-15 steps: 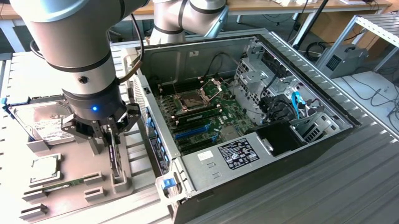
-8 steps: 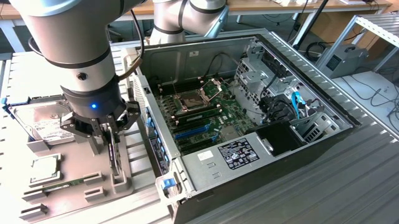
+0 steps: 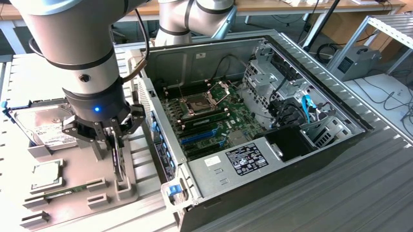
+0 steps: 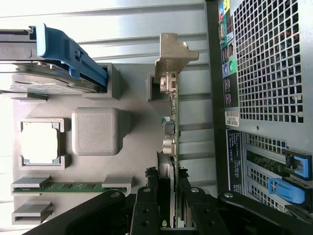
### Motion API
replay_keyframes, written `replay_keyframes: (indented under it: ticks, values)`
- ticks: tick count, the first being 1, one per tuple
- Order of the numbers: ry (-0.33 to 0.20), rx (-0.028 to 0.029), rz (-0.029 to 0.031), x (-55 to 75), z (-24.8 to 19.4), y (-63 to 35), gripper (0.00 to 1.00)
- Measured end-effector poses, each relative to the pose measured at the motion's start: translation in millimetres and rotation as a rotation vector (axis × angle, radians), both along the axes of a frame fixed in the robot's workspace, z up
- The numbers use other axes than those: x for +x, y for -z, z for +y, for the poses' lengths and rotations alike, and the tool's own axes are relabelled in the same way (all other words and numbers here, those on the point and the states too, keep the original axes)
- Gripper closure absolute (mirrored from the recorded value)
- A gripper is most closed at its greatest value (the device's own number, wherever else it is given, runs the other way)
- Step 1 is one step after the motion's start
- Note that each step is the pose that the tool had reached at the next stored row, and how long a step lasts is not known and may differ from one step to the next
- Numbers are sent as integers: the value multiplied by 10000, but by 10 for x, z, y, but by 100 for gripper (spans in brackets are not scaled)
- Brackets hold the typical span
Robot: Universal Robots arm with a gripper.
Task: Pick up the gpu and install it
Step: 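Pick up the gpu and move the gpu toward the slot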
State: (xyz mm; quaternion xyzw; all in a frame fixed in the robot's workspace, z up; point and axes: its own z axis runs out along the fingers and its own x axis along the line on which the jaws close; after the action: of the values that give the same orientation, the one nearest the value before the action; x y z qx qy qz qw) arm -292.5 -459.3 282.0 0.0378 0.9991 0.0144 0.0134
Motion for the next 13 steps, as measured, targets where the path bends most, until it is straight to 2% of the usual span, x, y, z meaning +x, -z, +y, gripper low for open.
replay_keyframes:
  ticks: [10,13]
  values:
    - [0,0,0,0,0,-23,74]
    - [0,-1,1,0,0,-59,74]
